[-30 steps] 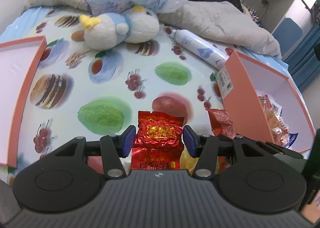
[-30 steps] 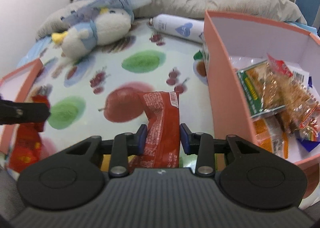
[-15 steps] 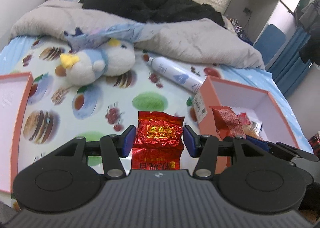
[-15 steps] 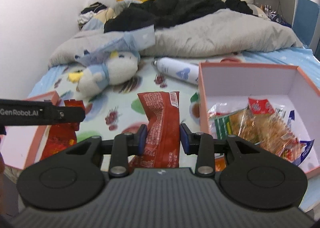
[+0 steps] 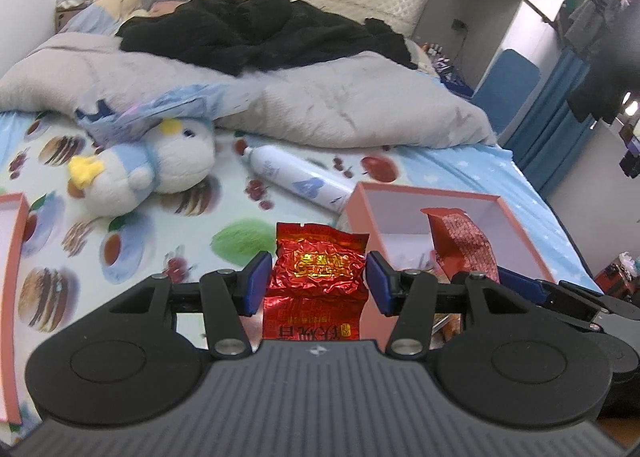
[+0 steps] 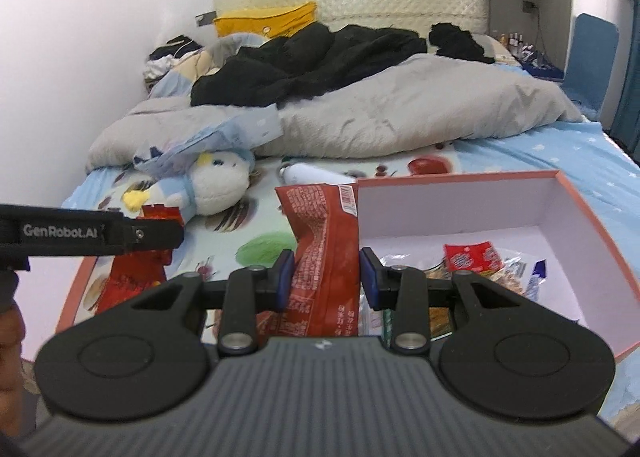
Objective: Organize snacks
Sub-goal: 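Carry the red foil packet with the left tool while the right tool carries the sausage stick to the box, then open the left tool over the box while the right tool releases the sausage stick inside, then lift both open tools up away from the filled box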
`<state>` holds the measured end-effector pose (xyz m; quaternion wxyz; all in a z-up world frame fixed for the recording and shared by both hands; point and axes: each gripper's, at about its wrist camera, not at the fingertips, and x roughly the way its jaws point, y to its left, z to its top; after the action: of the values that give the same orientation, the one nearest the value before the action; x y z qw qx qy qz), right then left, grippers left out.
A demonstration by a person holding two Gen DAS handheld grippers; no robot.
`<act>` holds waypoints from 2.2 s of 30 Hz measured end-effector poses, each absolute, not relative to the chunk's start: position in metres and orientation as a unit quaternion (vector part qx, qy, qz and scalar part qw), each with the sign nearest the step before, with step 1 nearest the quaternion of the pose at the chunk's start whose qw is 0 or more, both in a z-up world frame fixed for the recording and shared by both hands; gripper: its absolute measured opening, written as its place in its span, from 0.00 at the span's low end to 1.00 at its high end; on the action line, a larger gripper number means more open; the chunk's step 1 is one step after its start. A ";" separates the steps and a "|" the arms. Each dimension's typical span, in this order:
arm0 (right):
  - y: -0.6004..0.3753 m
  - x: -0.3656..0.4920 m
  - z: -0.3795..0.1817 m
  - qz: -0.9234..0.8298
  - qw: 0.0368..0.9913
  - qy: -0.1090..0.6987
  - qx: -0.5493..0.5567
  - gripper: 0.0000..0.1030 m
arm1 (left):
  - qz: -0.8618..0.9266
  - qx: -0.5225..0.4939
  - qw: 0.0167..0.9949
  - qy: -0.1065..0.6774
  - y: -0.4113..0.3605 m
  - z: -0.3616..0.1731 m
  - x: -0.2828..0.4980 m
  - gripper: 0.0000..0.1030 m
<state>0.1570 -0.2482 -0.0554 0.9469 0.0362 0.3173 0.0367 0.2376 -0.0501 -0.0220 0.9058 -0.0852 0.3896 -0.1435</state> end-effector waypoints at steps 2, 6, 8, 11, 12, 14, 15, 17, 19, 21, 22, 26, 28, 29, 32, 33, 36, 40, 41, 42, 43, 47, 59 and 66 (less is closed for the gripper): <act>-0.255 0.158 -0.051 0.031 0.949 0.311 0.037 0.37 | -0.151 -0.084 0.906 0.386 -0.058 -0.017 0.241 0.56; -0.271 0.159 -0.043 0.015 0.954 0.299 0.033 0.37 | -0.167 -0.081 0.906 0.381 -0.078 -0.011 0.249 0.56; -0.281 0.160 -0.041 0.009 0.954 0.296 0.036 0.37 | -0.175 -0.077 0.904 0.382 -0.089 -0.010 0.252 0.56; -0.296 0.162 -0.041 -0.002 0.954 0.297 0.038 0.37 | -0.187 -0.073 0.900 0.386 -0.107 -0.012 0.259 0.56; -0.301 0.163 -0.042 -0.005 0.953 0.299 0.039 0.37 | -0.191 -0.073 0.899 0.387 -0.112 -0.012 0.260 0.56; -0.311 0.164 -0.045 -0.012 0.951 0.305 0.041 0.37 | -0.197 -0.069 0.897 0.390 -0.124 -0.015 0.264 0.56; -0.315 0.165 -0.047 -0.016 0.951 0.307 0.042 0.37 | -0.199 -0.067 0.896 0.392 -0.129 -0.016 0.265 0.56; -0.324 0.166 -0.051 -0.022 0.949 0.313 0.045 0.37 | -0.205 -0.063 0.893 0.395 -0.139 -0.020 0.267 0.56; -0.333 0.167 -0.056 -0.027 0.946 0.319 0.050 0.37 | -0.211 -0.057 0.890 0.400 -0.151 -0.024 0.269 0.56; -0.340 0.166 -0.061 -0.033 0.944 0.324 0.056 0.37 | -0.218 -0.052 0.885 0.408 -0.162 -0.030 0.273 0.56; -0.344 0.166 -0.064 -0.034 0.942 0.327 0.061 0.37 | -0.221 -0.049 0.883 0.410 -0.167 -0.032 0.273 0.56; -0.356 0.169 -0.077 -0.046 0.936 0.341 0.070 0.38 | -0.228 -0.035 0.877 0.421 -0.186 -0.042 0.280 0.56; -0.363 0.172 -0.084 -0.049 0.932 0.350 0.078 0.38 | -0.230 -0.034 0.873 0.429 -0.193 -0.048 0.284 0.56; -0.366 0.173 -0.087 -0.051 0.931 0.353 0.082 0.38 | -0.230 -0.034 0.871 0.432 -0.195 -0.051 0.286 0.56; -0.373 0.174 -0.095 -0.056 0.927 0.361 0.088 0.38 | -0.236 -0.027 0.866 0.440 -0.203 -0.056 0.290 0.56; -0.375 0.175 -0.098 -0.058 0.926 0.364 0.088 0.38 | -0.238 -0.024 0.864 0.442 -0.207 -0.057 0.292 0.56; -0.382 0.177 -0.106 -0.061 0.922 0.371 0.095 0.38 | -0.242 -0.017 0.861 0.446 -0.214 -0.061 0.293 0.56; -0.394 0.178 -0.114 -0.069 0.916 0.378 0.113 0.39 | -0.239 -0.008 0.858 0.455 -0.221 -0.065 0.297 0.57; -0.397 0.178 -0.114 -0.071 0.915 0.379 0.114 0.40 | -0.241 -0.004 0.856 0.458 -0.223 -0.066 0.298 0.61; -0.399 0.179 -0.115 -0.071 0.914 0.381 0.119 0.50 | -0.242 0.000 0.854 0.460 -0.224 -0.067 0.298 0.66; -0.401 0.179 -0.115 -0.071 0.913 0.382 0.124 0.66 | -0.238 0.003 0.856 0.458 -0.224 -0.066 0.298 0.68; -0.404 0.174 -0.104 -0.069 0.920 0.365 0.121 0.72 | -0.232 -0.006 0.862 0.451 -0.217 -0.056 0.297 0.72; -0.390 0.125 -0.011 -0.079 0.952 0.272 0.115 0.72 | -0.242 -0.017 0.894 0.378 -0.186 0.028 0.255 0.72; -0.382 0.082 0.027 -0.089 0.963 0.231 0.109 0.72 | -0.255 -0.020 0.909 0.330 -0.168 0.068 0.207 0.72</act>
<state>0.0820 -0.3820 0.0266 0.9627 0.1093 0.2310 -0.0891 0.2070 -0.1677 0.0682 0.9086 -0.0204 0.3304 -0.2546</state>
